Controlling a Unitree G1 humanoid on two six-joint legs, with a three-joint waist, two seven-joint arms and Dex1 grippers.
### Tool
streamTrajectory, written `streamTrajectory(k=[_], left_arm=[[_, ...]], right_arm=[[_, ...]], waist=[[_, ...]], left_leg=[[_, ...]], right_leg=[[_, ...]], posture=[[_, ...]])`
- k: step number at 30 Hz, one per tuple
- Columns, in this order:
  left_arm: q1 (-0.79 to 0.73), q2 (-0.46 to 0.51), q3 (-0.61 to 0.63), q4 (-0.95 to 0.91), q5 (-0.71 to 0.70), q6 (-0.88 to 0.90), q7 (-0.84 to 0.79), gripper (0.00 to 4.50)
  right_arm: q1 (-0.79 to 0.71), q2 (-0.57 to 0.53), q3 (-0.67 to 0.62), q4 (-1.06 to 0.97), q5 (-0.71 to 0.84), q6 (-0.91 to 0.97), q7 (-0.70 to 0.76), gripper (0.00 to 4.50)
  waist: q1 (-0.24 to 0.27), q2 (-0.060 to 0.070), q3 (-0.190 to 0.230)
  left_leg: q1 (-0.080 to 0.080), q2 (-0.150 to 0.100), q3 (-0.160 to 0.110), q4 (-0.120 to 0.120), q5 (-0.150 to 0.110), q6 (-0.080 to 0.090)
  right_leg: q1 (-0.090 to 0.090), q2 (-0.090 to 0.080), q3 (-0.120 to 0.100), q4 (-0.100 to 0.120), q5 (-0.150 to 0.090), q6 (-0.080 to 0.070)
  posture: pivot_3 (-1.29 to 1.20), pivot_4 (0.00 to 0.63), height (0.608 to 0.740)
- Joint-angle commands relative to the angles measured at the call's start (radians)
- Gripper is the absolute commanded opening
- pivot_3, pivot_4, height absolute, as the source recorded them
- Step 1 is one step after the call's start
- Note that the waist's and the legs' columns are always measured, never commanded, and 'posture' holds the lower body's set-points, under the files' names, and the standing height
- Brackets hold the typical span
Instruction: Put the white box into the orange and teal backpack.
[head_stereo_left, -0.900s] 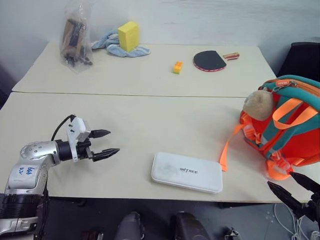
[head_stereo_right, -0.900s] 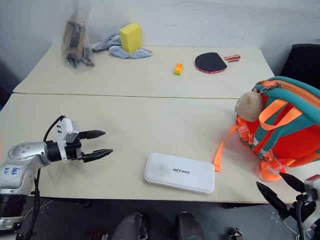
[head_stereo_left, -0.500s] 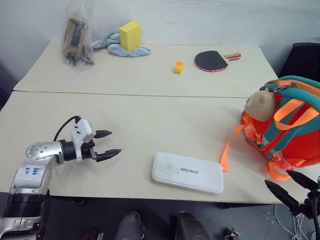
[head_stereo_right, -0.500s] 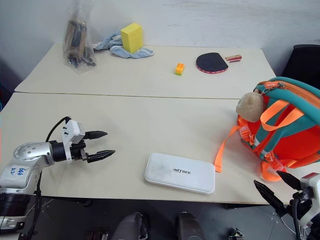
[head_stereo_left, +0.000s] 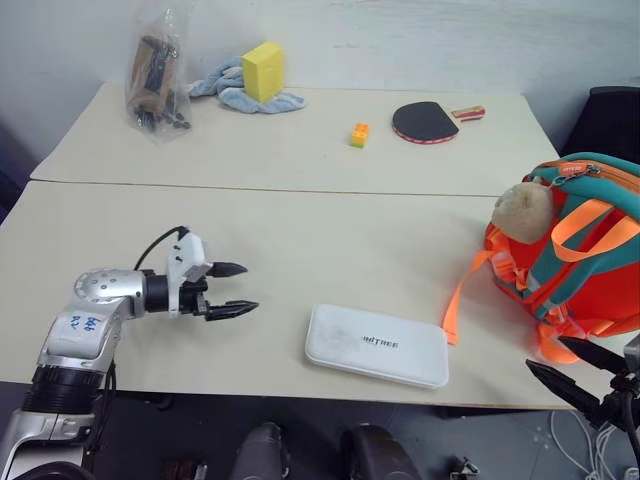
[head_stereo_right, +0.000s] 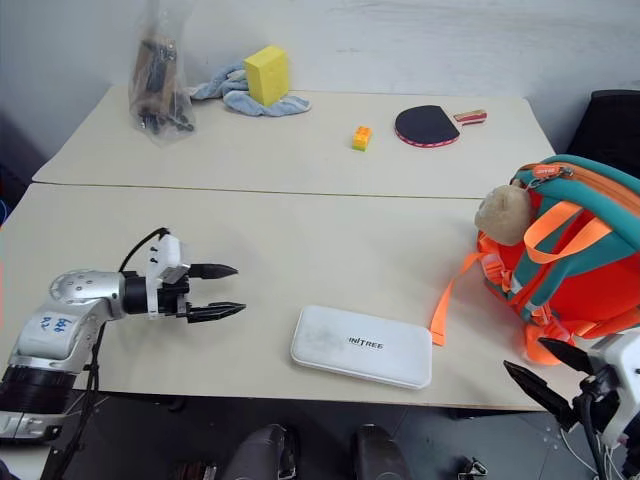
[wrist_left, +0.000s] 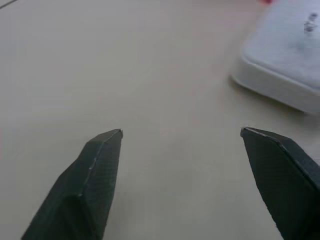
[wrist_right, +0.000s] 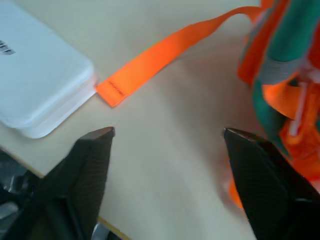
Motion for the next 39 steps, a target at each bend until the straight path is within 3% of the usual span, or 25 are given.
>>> streamTrajectory(k=[1, 8, 11, 17, 27, 34, 39], left_arm=[[-0.043, -0.001, -0.041, -0.026, -0.013, 0.004, -0.069, 2.66], [-0.095, -0.048, -0.155, 0.020, 0.041, -0.082, -0.162, 0.80], [-0.109, -0.071, -0.181, 0.031, 0.051, -0.100, -0.184, 0.04], [-0.124, -0.118, -0.237, 0.049, 0.125, -0.098, -0.137, 0.04], [-0.084, -0.117, -0.243, 0.017, 0.157, -0.053, -0.080, 0.04], [-0.058, -0.083, -0.175, 0.001, 0.100, 0.054, -0.057, 0.04], [-0.049, -0.080, -0.154, -0.016, 0.074, 0.074, -0.070, 0.04]], right_arm=[[-0.014, -0.053, 0.046, -0.033, -0.026, 0.002, 0.044, 2.13], [-0.146, -0.150, 0.262, -0.001, -0.144, -0.008, 0.062, 0.03], [-0.209, -0.175, 0.343, 0.035, -0.193, -0.009, 0.064, 0.00], [-0.332, -0.206, 0.488, 0.074, -0.276, -0.006, 0.064, 0.00], [-0.562, -0.149, 0.648, 0.207, -0.360, -0.058, 0.036, 0.00], [-0.626, -0.112, 0.666, 0.272, -0.366, -0.086, 0.038, 0.00], [-0.600, -0.146, 0.649, 0.259, -0.371, -0.080, 0.059, 0.00]], waist=[[-0.001, 0.000, 0.000], [0.000, 0.000, 0.000], [0.000, 0.000, 0.000], [0.001, 0.000, 0.000], [-0.002, 0.000, 0.000], [-0.003, 0.000, 0.000], [-0.001, 0.000, 0.000]], left_leg=[[0.000, 0.000, 0.000, 0.000, 0.000, 0.000], [-0.001, 0.000, 0.000, 0.003, 0.000, 0.000], [-0.002, 0.001, 0.000, 0.008, 0.000, 0.001], [-0.004, 0.001, 0.000, 0.014, -0.002, 0.003], [-0.003, 0.002, -0.001, 0.014, -0.002, 0.003], [-0.003, 0.002, -0.001, 0.015, -0.002, 0.003], [-0.003, 0.002, -0.001, 0.015, -0.002, 0.003]], right_leg=[[0.000, 0.000, 0.000, 0.000, 0.000, 0.000], [0.000, 0.001, 0.001, 0.001, 0.000, 0.000], [0.000, 0.001, 0.000, 0.001, 0.000, 0.000], [0.001, 0.000, 0.000, 0.002, 0.000, 0.000], [0.001, 0.000, 0.000, 0.003, 0.000, 0.000], [0.001, 0.000, 0.000, 0.004, 0.000, 0.000], [0.001, 0.000, -0.001, 0.004, 0.000, 0.000]], posture=[[0.00, 0.150, 0.740], [0.00, 0.150, 0.740], [0.00, 0.150, 0.740], [0.00, 0.150, 0.740], [0.00, 0.150, 0.740], [0.00, 0.150, 0.740], [0.00, 0.150, 0.740]])
